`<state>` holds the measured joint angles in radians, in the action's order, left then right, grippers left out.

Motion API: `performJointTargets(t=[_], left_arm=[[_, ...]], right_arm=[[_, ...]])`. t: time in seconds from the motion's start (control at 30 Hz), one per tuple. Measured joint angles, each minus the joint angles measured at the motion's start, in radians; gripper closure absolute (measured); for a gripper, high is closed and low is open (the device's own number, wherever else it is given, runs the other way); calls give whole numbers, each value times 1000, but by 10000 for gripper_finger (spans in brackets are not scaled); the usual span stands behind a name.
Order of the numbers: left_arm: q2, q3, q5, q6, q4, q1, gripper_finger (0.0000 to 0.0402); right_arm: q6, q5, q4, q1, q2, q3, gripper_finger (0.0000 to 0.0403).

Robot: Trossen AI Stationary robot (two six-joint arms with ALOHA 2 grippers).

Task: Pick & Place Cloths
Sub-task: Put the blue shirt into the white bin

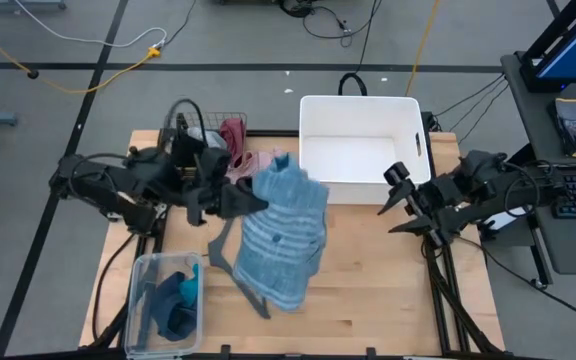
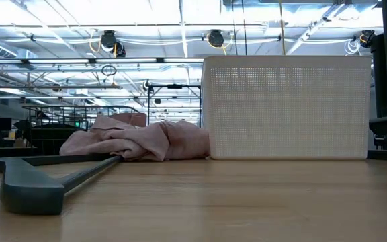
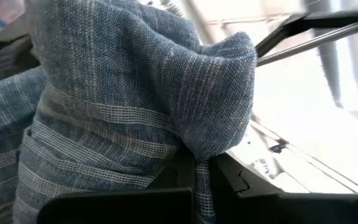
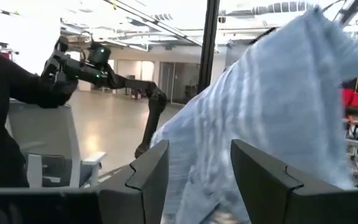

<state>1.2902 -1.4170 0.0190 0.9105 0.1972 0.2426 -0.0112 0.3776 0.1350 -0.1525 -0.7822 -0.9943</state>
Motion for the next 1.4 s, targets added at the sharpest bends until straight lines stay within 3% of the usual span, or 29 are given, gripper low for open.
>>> performJointTargets(t=[0.43,0.7,1.07,1.4], left_arm=[[106,0,259,105,283,-223,396],[176,0,299,209,476,-365,396],[177,0,283,244,516,-556,396],[176,0,259,240,513,-670,396]], right_arm=[[110,-26,19,0,-43,0,238],[256,-198,19,1,-67,0,238],[429,-438,19,1,-79,0,234],[538,-704,46,1,-142,0,151]])
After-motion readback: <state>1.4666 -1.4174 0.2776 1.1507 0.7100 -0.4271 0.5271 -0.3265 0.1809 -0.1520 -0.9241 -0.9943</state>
